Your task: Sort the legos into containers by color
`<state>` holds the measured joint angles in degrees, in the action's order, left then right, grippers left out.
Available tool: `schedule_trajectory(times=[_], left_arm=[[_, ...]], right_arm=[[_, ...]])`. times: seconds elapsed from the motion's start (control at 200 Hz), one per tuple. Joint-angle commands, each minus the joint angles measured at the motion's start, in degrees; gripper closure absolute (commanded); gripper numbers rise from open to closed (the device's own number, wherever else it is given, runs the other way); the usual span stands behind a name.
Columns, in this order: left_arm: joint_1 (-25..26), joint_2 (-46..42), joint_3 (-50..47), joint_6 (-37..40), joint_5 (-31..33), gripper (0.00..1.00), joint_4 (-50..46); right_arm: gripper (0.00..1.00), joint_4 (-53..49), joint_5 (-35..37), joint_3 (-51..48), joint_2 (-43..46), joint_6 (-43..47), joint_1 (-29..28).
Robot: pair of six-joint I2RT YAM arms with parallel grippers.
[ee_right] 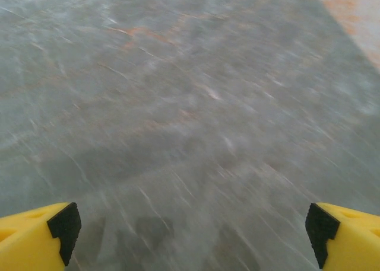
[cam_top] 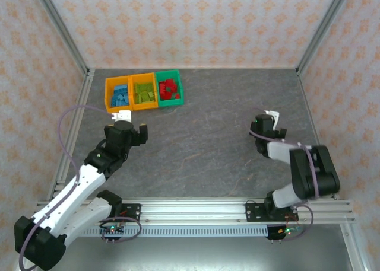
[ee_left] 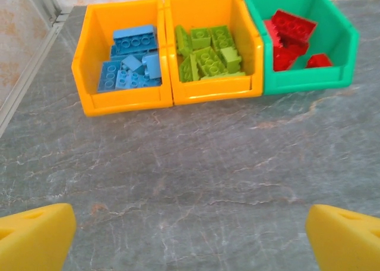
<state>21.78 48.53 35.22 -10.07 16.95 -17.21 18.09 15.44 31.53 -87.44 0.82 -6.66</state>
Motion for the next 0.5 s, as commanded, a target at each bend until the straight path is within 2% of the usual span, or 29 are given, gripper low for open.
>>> schedule_trajectory(times=[0.0,0.025,0.05,0.07,0.09,0.105,0.145,0.205,0.265,0.31,0.34,0.365,0.4,0.425,0.445,0.475,0.495], left_arm=[[-3.0,3.0,-4.4,6.9,-0.5,0.0,12.5],[-3.6,4.2,-5.3,8.2,-0.7,0.0,15.2],[-4.5,5.4,-6.2,8.9,-0.6,0.0,18.1],[-5.4,6.6,-7.0,9.2,-0.9,0.0,20.5],[-6.6,8.0,-7.7,9.2,-1.9,0.0,23.0],[-7.6,9.1,-8.2,9.3,-2.8,0.0,24.8],[-10.2,12.7,-8.4,10.6,-6.4,0.0,28.3],[-13.4,18.8,-8.5,11.3,-10.5,0.0,34.8],[-15.5,25.4,-7.8,13.1,-12.9,0.0,40.0],[-17.0,29.8,-7.3,12.6,-12.1,0.0,44.9],[-18.2,31.4,-5.3,11.8,-12.7,0.0,44.4],[-19.4,33.0,-4.9,11.5,-14.1,0.0,47.0],[-21.4,35.2,-3.2,10.2,-17.3,0.0,45.3],[-22.1,37.0,-4.0,10.0,-18.5,0.0,48.7],[-22.2,37.3,-4.8,9.9,-18.9,0.0,50.6],[-22.2,36.2,-4.2,10.1,-19.5,0.0,47.2],[-22.2,36.3,-5.6,10.6,-20.2,0.0,50.3]], right_arm=[[0.04,13.4,-8.9,0.8,-0.2,2.5,3.2],[0.0,18.3,-10.1,-3.3,1.1,2.3,3.4],[0.01,22.8,-12.4,-7.5,1.3,1.9,4.7],[0.0,35.0,-12.7,-10.5,-1.1,1.6,5.0],[0.01,39.1,-11.1,-11.3,-2.8,1.0,5.1],[0.01,36.7,-9.9,-10.6,-2.5,0.5,5.1],[0.01,21.8,-10.0,-6.3,1.3,0.3,5.1],[0.01,32.3,-11.7,-9.0,-1.4,1.9,4.7],[0.01,24.3,-10.8,-7.1,1.0,1.3,4.6],[0.01,24.2,-11.0,-6.5,0.8,1.3,4.7],[0.01,24.2,-11.1,-6.7,1.0,1.4,4.7],[0.01,24.3,-11.1,-6.8,0.9,1.4,4.7],[0.01,24.3,-11.2,-6.6,0.9,1.4,4.7],[0.01,24.2,-11.2,-6.7,1.0,1.5,4.7],[0.01,24.3,-11.3,-6.8,1.0,1.5,4.7],[0.01,24.4,-11.3,-6.7,0.9,1.5,4.7],[0.01,24.3,-11.3,-6.7,0.9,1.5,4.7]])
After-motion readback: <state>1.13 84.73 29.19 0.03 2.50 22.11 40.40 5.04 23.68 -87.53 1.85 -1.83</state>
